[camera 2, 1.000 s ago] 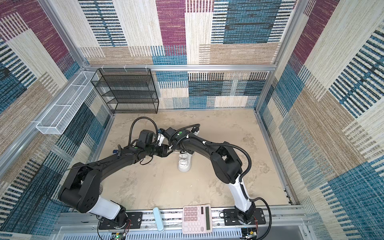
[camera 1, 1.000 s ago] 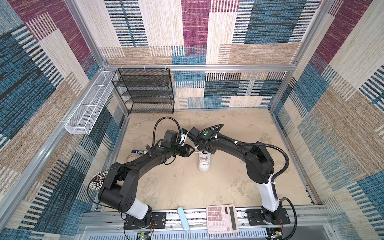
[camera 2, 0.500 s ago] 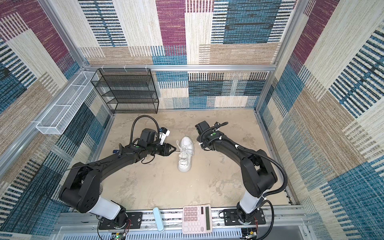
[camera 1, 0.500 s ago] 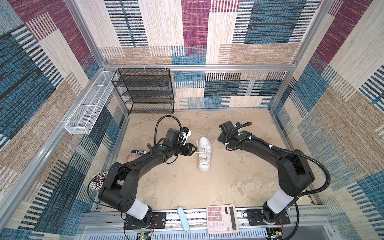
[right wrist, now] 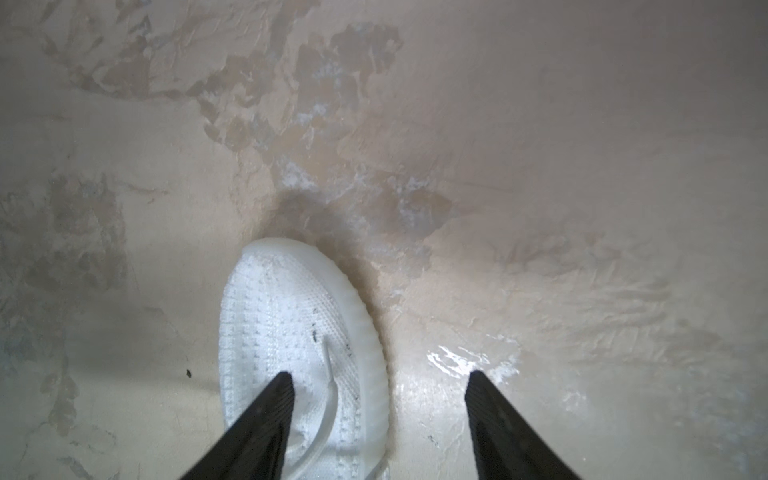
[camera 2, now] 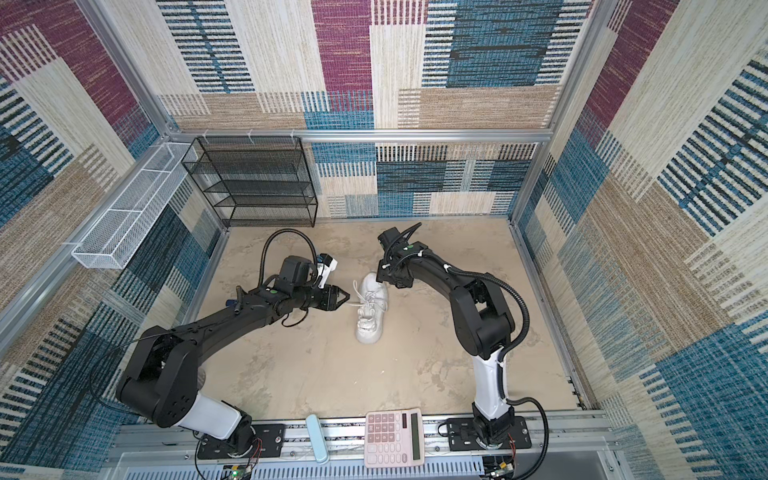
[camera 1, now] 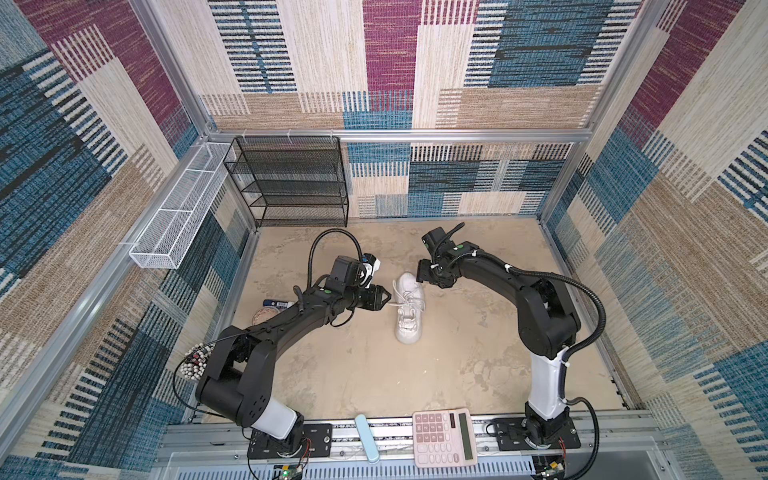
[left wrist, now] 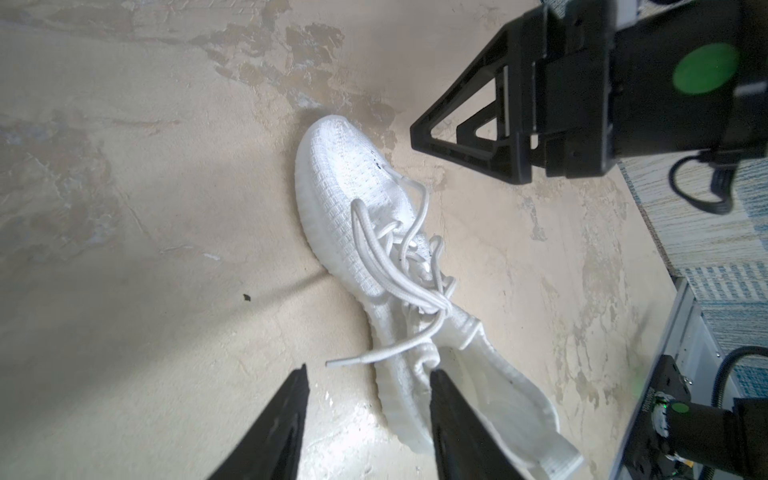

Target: Tie the shoes

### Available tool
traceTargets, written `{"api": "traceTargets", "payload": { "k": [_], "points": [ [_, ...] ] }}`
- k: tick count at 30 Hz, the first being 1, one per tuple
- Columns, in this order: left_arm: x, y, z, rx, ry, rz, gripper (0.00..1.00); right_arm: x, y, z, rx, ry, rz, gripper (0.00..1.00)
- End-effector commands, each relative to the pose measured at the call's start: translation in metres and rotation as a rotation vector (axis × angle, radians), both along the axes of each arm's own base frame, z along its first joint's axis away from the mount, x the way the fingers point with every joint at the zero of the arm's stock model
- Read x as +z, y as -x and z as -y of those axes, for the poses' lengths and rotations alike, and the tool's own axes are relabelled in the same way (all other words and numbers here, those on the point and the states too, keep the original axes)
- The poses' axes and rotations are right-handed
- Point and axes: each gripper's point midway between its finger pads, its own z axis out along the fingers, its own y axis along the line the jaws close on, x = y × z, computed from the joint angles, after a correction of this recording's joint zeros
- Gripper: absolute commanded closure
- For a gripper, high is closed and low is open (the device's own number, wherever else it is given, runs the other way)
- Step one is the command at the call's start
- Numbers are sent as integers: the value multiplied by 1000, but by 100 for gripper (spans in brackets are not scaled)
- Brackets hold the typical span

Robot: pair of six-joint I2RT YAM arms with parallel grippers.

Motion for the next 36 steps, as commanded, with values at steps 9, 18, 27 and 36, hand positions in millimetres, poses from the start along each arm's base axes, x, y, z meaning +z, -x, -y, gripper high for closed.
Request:
{"api": "traceTargets", "payload": {
  "k": [9, 18, 27, 36],
  "points": [
    [-2, 3, -5, 5, -25, -3, 49, -28, 11, -2, 42, 85, -89, 34],
    [-4, 4, -4, -5, -27, -5, 49, -24, 19, 47, -131, 233, -46, 31],
    [-14, 9, 8, -57, 21, -56, 48, 3, 19, 50, -6, 163, 80, 29],
    [-21, 5, 19, -74, 88, -87, 48, 5, 20, -4, 151, -87, 18, 33]
  ]
}}
